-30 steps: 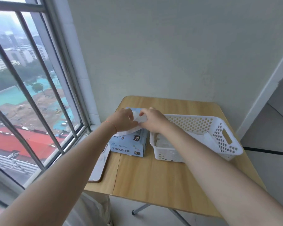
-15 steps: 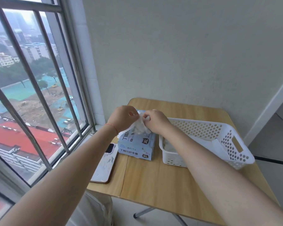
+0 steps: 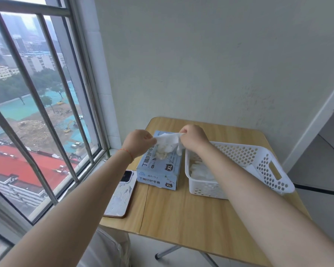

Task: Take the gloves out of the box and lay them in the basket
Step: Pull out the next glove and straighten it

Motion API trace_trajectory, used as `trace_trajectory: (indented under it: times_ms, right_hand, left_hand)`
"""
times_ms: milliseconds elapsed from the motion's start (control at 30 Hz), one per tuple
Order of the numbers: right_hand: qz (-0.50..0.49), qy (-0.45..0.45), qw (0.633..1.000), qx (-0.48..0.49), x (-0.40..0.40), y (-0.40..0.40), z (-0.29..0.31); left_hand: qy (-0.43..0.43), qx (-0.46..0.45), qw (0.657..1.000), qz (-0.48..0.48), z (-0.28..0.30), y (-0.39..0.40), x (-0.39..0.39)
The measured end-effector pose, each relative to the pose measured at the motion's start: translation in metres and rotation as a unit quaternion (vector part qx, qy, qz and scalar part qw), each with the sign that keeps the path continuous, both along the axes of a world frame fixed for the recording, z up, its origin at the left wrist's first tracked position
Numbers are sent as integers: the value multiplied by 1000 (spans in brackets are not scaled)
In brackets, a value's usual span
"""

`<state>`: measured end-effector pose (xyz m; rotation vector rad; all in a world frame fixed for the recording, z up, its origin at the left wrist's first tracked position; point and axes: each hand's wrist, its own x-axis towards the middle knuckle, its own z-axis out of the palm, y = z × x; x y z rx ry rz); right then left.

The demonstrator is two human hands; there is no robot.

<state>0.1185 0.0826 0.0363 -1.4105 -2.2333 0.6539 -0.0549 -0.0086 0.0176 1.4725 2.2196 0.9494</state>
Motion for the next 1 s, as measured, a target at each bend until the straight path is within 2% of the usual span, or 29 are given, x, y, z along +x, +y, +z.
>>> trace_trajectory:
  times_ms: [67, 133, 200, 267, 400, 433, 567, 633, 733, 800, 933, 1000]
  right_hand:
    - [21, 25, 999, 18, 2, -5, 8]
    - [96, 63, 993, 18, 2, -14, 22]
    - [181, 101, 977, -49, 3, -23, 33]
    - [207, 137, 963, -107, 5, -29, 36]
    - [124, 204, 967, -92, 11, -26, 34]
    - [104, 237, 960, -110, 14, -24, 34]
    - [51, 341, 916, -203, 25, -26, 42]
    - [33, 371, 901, -224, 28, -29, 46]
    - [36, 371, 898, -235, 35, -32, 50]
    - [75, 349, 895, -269, 44, -37, 54]
    - [188, 229, 897, -329, 62, -45, 59]
    - [224, 198, 890, -344, 64, -47, 61]
  left_hand:
    - [-42, 28, 999, 8, 12, 1, 5]
    - [-86, 53, 995, -1, 27, 0, 13]
    - [-142, 63, 988, -23, 39, 0, 21]
    - [-225, 68, 970, -56, 47, -1, 27]
    - [-404, 73, 909, -77, 53, -6, 35]
    - [-416, 73, 902, -91, 51, -7, 35]
    - [-368, 34, 906, -206, 41, -14, 33]
    - [-379, 45, 904, -194, 44, -17, 38]
    - [-462, 89, 871, -139, 52, -15, 41]
    - [-489, 116, 853, -143, 57, -14, 38]
    - [-471, 140, 856, -160, 65, -17, 45]
    - [-453, 140, 864, -168, 66, -19, 53]
